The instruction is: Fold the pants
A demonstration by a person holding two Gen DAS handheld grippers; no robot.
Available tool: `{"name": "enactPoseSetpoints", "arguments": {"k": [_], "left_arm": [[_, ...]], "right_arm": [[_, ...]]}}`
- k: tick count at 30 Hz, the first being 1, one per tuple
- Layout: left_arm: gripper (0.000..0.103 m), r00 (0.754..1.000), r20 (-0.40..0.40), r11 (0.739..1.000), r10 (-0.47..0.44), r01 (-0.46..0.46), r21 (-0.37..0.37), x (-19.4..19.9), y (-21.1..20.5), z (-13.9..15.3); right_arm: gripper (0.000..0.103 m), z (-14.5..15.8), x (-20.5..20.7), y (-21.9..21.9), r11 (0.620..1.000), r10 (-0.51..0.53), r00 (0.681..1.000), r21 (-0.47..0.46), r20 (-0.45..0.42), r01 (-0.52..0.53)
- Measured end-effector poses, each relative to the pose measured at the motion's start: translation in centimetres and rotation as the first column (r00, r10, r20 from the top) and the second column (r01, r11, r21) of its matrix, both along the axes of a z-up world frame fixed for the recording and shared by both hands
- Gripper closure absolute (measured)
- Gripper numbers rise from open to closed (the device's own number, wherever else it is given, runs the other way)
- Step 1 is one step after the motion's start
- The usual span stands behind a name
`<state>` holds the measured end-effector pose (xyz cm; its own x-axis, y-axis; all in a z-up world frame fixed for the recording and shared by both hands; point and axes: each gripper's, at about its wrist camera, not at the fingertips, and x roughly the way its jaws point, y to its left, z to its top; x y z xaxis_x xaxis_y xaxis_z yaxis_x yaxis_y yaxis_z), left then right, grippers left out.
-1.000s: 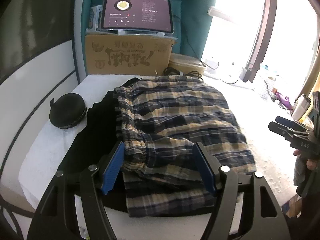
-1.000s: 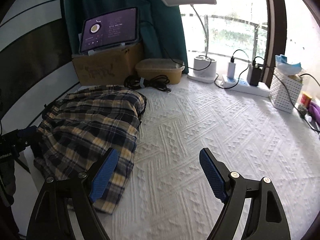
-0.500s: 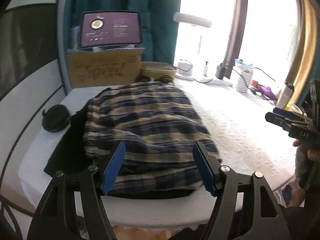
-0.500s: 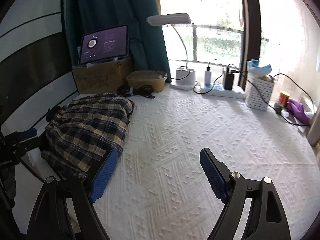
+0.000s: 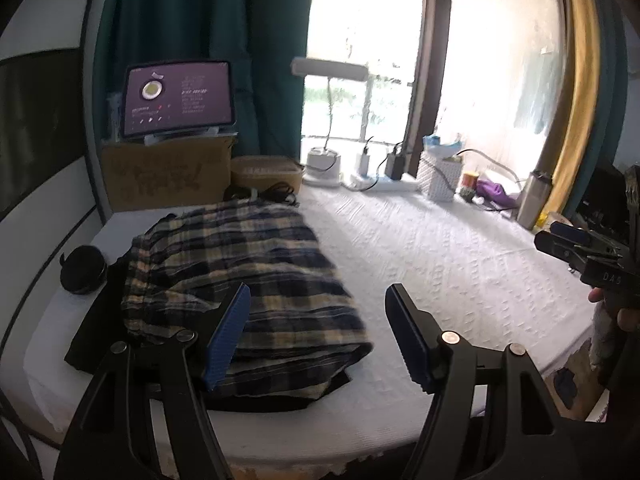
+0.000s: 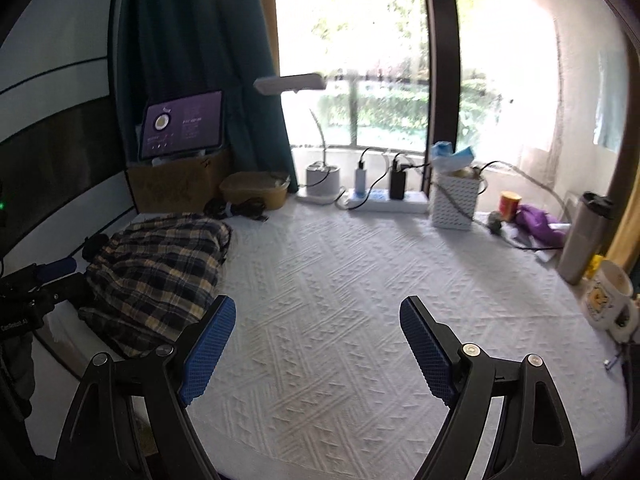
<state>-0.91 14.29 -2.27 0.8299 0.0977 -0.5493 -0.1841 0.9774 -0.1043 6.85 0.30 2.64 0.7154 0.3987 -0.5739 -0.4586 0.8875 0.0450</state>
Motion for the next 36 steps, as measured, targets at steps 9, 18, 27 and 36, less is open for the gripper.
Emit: {"name": "enactPoseSetpoints", "arguments": {"k": [9,18,27,36], "left_arm": [[0.017,0.996,0.089,0.999,-0.016,0.013,0.041,-1.2,-2.7,2.5],[0.008,0.977,0.21,0.994,0.025,-0.046,0.096,-3.5,-3.4,5.2],[0.001,0.966,0.246,0.99,0.077,-0.103,0.097,-4.4,-3.2,5.8],[0.001,0.954,0.278,0.986,0.109,-0.14,0.092,-4.9,-2.8,5.8]], "right_arm": [[0.018,3.0,-3.0,-2.0,0.999,-0.032,0.995,0.019,0.09,0.03],[0.017,4.5,-5.7,-4.6,0.996,-0.078,0.988,0.059,0.134,0.071],[0.014,5.9,-6.8,-6.2,0.99,-0.13,0.975,0.078,0.18,0.118],[0.013,5.6,-6.7,-6.3,0.991,-0.123,0.978,0.08,0.169,0.111]]}}
